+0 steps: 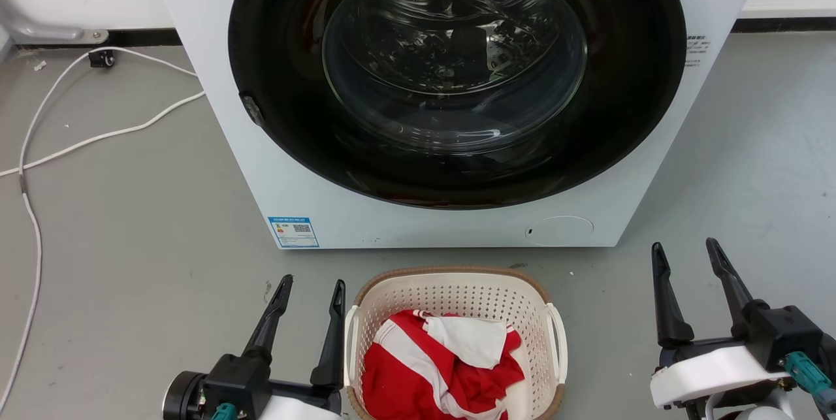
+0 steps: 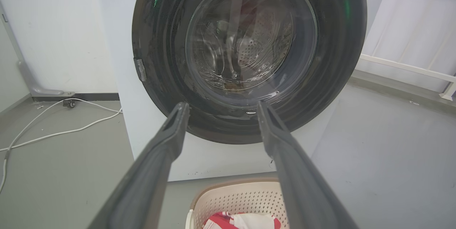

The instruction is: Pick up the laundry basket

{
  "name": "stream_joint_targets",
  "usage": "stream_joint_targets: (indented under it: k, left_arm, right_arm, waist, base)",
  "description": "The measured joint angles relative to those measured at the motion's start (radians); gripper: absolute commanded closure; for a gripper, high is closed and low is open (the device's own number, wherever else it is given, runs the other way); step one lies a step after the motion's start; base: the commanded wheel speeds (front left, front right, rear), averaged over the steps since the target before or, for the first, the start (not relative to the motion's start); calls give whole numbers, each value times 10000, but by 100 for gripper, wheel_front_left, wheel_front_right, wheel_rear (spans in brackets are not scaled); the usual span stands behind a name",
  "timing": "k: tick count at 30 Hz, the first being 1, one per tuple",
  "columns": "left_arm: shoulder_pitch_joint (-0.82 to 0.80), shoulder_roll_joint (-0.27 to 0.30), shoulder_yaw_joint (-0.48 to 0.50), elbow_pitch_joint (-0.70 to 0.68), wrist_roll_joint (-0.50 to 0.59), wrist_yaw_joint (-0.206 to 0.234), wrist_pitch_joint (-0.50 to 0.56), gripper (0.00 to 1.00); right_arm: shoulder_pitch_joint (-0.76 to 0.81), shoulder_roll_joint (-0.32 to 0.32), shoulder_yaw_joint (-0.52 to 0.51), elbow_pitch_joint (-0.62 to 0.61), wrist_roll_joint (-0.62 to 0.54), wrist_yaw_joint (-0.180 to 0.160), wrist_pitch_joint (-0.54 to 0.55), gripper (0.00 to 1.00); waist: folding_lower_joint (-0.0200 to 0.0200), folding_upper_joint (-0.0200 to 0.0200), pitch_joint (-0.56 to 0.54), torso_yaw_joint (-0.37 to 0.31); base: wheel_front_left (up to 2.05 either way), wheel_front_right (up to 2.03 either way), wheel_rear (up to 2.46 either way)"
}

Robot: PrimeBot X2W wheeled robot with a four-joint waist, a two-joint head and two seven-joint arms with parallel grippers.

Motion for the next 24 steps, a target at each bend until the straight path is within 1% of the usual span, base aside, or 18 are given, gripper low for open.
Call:
stream_joint_targets:
  k: [8,13,18,21,24]
  left_arm:
    - [-29,-2,-23,19,-148,81,0,0]
    - [-162,-4,8,240,-209,79,0,0]
    - [-730,-4,119,451,0,96,0,0]
    - [-1236,-6,199,769,79,-75,0,0]
    - [-1917,-8,337,1369,123,-280,0,0]
  right_arm:
    - [-10,0,25,0,102,0,0,0]
    - [-189,-2,198,6,54,0,0,0]
    - [-666,-2,188,161,90,0,0,0]
    - [-1155,-2,203,291,144,2,0,0]
    - [-1697,-2,267,602,219,0,-2,0]
  waist:
    - [0,0,166,12]
    - [0,0,502,-22]
    - [0,0,1201,-69]
    - [0,0,1798,-105]
    - [0,0,2498,-142]
  base:
    - [0,0,0]
    - [0,0,0]
    - [0,0,0]
    - [0,0,0]
    - [0,0,0]
